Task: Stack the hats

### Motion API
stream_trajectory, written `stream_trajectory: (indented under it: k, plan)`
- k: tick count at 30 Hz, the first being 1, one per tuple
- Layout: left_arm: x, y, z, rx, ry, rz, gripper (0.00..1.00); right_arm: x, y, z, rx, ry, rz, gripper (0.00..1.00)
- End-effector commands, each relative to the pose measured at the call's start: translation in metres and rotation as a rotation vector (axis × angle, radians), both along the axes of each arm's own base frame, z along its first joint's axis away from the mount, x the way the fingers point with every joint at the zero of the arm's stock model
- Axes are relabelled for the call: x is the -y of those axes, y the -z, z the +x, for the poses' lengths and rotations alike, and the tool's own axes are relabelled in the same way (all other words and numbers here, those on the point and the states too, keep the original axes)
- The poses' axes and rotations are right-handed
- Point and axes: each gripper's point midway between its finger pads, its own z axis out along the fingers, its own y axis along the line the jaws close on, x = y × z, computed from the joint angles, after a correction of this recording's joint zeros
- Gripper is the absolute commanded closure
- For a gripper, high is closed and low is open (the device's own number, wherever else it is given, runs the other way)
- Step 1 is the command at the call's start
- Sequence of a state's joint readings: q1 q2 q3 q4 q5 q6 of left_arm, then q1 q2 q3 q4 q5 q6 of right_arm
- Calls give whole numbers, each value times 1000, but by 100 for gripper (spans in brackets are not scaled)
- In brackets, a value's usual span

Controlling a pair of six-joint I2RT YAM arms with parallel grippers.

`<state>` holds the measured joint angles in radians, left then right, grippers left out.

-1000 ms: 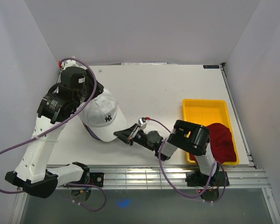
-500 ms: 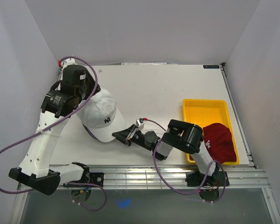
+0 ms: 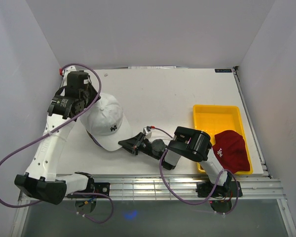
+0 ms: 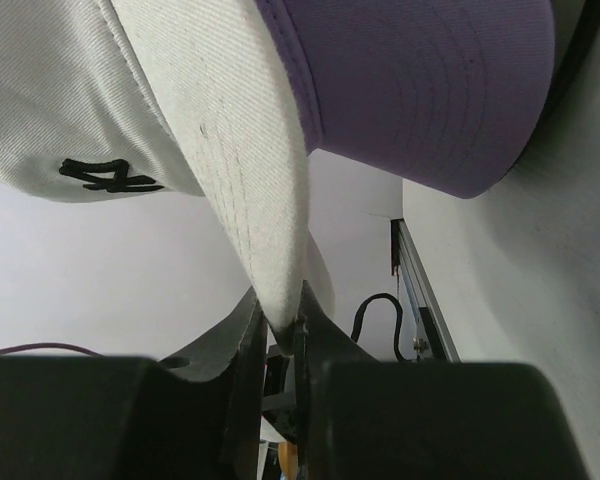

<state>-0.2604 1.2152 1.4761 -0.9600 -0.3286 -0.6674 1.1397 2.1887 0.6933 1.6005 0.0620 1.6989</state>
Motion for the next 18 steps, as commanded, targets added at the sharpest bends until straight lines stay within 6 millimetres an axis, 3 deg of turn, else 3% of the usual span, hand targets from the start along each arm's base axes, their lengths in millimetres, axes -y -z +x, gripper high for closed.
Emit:
stream_trajectory:
  k: [1,8,13,16,18]
  plan:
    - [-19,1,8,18,-49,25,50,9,77,-10,-128,-27,-216,92]
    - [-30,22,13,-32,-71,12,55,8,75,-10,-130,-36,-207,92]
    - [-35,48,15,-76,-74,-7,58,8,74,-8,-128,-34,-199,92]
    - [-39,66,20,-114,-83,-10,65,9,75,-8,-132,-34,-199,92]
    - [-45,74,22,-122,-99,-4,76,9,74,-8,-130,-35,-198,92]
